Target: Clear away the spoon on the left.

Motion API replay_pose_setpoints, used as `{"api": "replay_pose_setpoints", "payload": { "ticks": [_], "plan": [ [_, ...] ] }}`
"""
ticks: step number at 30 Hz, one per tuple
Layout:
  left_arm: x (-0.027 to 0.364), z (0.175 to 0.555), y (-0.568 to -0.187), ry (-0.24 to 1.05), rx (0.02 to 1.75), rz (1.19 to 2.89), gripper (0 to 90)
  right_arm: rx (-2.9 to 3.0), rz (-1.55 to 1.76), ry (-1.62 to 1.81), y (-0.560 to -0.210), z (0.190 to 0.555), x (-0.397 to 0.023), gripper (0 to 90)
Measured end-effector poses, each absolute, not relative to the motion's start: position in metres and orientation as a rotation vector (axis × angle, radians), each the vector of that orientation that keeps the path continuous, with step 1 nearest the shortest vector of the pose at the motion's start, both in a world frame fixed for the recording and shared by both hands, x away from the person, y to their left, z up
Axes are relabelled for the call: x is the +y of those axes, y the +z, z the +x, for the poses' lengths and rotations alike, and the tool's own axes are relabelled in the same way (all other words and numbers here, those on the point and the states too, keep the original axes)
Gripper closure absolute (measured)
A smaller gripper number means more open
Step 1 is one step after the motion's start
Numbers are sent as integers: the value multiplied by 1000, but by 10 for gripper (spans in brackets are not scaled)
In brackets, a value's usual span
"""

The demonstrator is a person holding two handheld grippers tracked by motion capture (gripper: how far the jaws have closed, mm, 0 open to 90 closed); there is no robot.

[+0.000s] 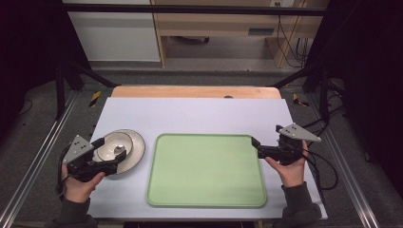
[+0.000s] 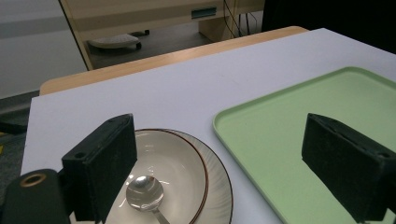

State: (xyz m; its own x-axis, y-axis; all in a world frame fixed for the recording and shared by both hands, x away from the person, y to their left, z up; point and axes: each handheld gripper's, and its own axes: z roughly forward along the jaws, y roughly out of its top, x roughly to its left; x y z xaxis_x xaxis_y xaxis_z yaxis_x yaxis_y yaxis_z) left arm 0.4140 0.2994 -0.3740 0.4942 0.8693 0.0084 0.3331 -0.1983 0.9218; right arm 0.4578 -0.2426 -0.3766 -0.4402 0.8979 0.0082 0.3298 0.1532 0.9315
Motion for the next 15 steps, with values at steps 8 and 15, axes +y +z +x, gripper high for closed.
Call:
{"api": "replay_pose_setpoints", "payload": {
  "ticks": [8,15],
  "plan": [
    [303,412,-373,695,1016,1758,103,1875,1180,1263,-379,459,-242,18],
    [308,410,-373,699,1020,1752,103,1874,1185,1263,-379,458,-242,21]
  ]
}}
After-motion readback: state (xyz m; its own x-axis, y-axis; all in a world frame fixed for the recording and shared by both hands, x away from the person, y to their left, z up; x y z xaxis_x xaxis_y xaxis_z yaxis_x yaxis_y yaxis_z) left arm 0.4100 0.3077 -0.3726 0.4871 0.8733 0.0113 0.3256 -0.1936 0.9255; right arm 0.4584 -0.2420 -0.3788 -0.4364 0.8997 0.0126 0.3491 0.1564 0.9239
